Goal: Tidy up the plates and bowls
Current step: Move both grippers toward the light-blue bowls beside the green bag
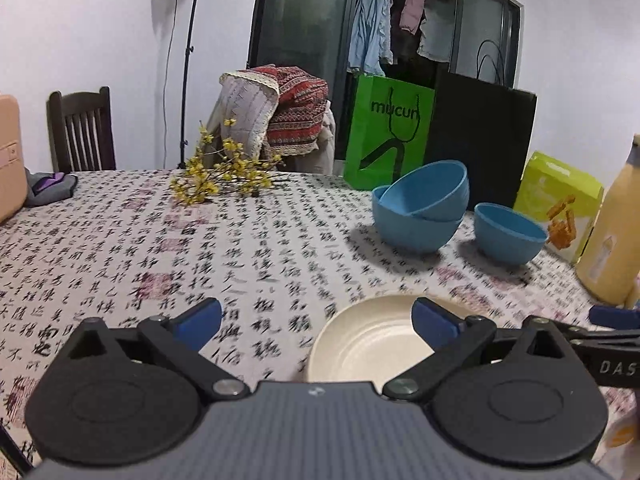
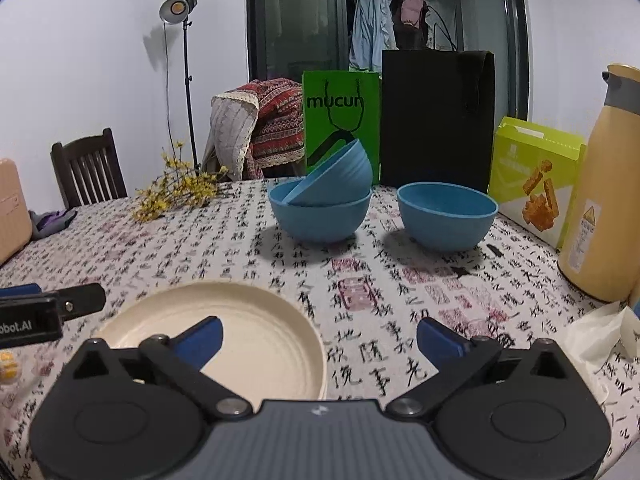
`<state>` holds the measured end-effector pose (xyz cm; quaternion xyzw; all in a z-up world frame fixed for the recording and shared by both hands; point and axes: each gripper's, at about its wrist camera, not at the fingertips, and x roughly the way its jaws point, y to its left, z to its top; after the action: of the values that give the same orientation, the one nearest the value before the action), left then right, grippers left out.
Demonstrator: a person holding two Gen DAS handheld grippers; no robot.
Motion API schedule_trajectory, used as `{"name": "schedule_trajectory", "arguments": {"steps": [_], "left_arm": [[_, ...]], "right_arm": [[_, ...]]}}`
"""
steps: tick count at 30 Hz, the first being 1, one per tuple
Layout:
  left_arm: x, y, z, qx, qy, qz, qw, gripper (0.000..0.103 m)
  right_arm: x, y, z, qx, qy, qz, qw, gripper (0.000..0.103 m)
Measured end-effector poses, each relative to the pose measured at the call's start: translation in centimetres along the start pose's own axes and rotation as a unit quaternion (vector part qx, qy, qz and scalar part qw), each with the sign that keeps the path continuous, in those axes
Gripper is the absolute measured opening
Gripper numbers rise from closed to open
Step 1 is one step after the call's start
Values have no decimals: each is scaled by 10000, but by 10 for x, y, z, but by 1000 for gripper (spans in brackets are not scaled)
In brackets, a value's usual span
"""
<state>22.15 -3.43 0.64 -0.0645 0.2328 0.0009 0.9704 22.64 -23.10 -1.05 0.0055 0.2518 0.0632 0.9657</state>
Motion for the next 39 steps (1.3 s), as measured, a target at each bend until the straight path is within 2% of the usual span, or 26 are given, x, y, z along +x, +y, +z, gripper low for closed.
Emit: {"name": "schedule_trajectory", "arguments": {"steps": [5, 11, 16, 22, 28, 33, 39], "left_arm": [[5, -11, 33, -41, 10, -112, 9999, 103], [20, -33, 67, 141, -75, -143, 9998, 103], [45, -45, 97, 145, -64, -94, 9998, 103], [88, -49, 127, -52, 124, -122, 9998, 103], [128, -52, 139, -31, 299, -118, 9995, 103], [157, -48, 140, -204, 497, -108, 9985, 103], [185, -45, 147, -261, 534, 48, 9982, 103]], "right_arm": [[2, -9, 28, 124, -13, 21, 9999, 103], [12, -15, 68, 101, -9, 3, 9999, 103], [29, -19, 104, 21, 24, -85, 10000, 103], [60, -27, 139, 92, 110, -155, 9998, 102], [94, -35, 157, 186, 282, -245, 9991, 102], [122, -37, 166, 142, 418, -364, 9984, 99], [150, -35, 174, 71, 537, -468, 9974, 96]]}}
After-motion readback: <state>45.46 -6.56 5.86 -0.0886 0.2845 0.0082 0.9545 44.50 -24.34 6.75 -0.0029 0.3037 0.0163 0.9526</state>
